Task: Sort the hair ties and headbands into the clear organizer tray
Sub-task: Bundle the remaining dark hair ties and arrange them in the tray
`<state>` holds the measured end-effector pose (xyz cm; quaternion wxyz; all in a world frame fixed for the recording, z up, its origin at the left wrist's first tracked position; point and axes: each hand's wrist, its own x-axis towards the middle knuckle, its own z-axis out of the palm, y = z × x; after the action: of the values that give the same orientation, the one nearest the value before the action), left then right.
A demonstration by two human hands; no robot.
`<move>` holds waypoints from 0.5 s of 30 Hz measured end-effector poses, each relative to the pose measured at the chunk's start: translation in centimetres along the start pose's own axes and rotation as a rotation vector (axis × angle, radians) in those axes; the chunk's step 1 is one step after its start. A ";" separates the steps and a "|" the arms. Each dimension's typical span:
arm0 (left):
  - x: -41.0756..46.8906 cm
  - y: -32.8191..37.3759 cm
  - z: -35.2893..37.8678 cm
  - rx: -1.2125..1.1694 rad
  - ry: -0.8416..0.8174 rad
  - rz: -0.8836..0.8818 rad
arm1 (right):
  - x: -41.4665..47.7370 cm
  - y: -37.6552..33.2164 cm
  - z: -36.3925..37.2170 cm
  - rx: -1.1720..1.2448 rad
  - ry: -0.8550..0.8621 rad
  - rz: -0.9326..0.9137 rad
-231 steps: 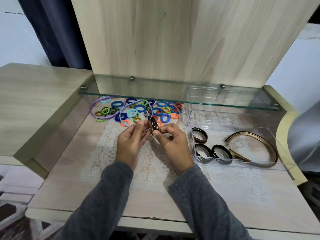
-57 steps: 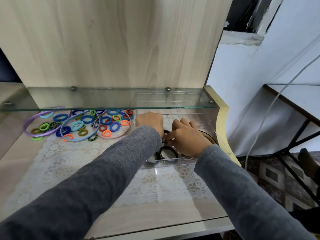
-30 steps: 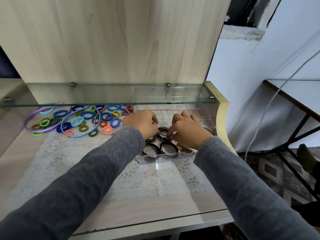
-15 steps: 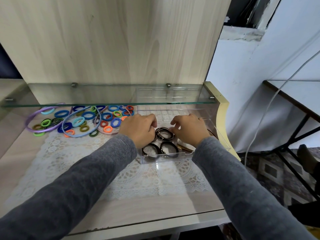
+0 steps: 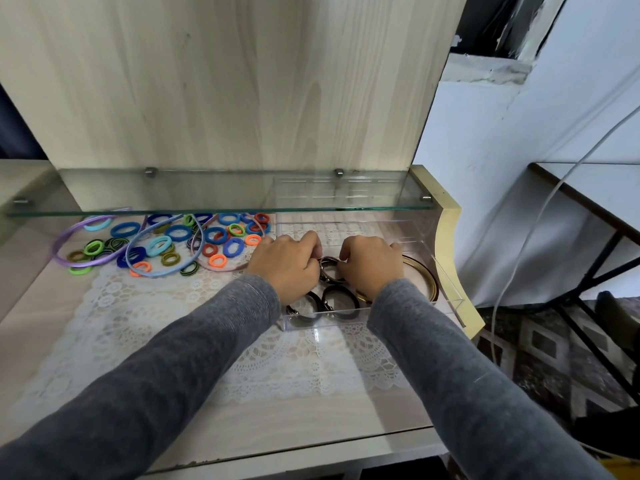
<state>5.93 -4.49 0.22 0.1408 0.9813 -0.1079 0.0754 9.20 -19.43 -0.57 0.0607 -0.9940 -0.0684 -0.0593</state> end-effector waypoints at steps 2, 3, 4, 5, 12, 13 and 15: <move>0.1 0.1 -0.1 -0.021 0.002 -0.009 | 0.1 0.0 0.1 0.029 0.011 0.019; 0.1 0.1 -0.2 -0.028 -0.005 -0.013 | 0.1 0.0 0.2 0.042 0.018 0.026; 0.2 0.2 -0.2 -0.035 -0.015 -0.017 | 0.2 0.0 0.2 0.054 0.025 0.032; 0.2 0.2 -0.2 -0.040 -0.024 -0.019 | 0.3 0.0 0.3 0.065 0.032 0.036; 0.3 -0.2 0.3 -0.033 -0.051 -0.014 | 0.4 0.5 0.5 0.027 -0.013 0.034; 0.4 -0.3 0.3 -0.028 -0.055 -0.012 | 0.4 0.5 0.5 0.026 -0.023 0.042; 0.4 -0.4 0.6 -0.028 -0.066 -0.010 | 0.4 0.4 0.6 0.037 -0.026 0.049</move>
<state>6.51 -4.34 -0.38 0.1511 0.9817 -0.1086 0.0409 9.73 -19.74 -1.18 0.0798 -0.9948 -0.0459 -0.0434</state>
